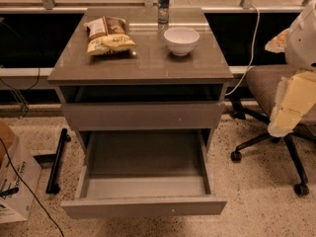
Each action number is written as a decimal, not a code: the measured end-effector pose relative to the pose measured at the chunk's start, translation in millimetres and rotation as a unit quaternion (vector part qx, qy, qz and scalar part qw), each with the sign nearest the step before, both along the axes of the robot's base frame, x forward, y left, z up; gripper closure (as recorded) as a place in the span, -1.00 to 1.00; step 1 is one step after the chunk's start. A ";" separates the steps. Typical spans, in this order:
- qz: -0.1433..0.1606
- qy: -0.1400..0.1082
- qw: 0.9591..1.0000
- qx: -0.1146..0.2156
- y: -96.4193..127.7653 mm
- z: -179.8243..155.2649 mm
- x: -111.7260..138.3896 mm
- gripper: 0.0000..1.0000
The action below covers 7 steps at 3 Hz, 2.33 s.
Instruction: Close middle drawer
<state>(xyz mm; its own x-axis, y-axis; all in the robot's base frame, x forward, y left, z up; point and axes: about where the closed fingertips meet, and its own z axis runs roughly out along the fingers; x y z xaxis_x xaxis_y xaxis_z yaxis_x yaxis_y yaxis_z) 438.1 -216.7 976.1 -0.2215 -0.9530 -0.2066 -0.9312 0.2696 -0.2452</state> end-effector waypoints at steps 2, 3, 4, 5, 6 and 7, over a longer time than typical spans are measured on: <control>0.000 -0.005 1.000 0.000 0.6 2.4 0.2 -0.70; 0.001 -0.001 1.000 0.006 2.8 -15.8 -0.7 -0.24; 0.005 0.009 1.000 0.019 5.9 -53.3 -3.5 0.23; -0.001 0.022 0.999 0.047 9.0 -105.1 -4.4 0.86; 0.001 0.019 0.999 0.043 9.3 -97.8 -5.0 1.00; 0.001 0.019 0.999 0.043 9.3 -97.5 -5.0 1.00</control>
Offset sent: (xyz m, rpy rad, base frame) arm 0.0000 0.0000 0.0000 0.0000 0.0000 0.0000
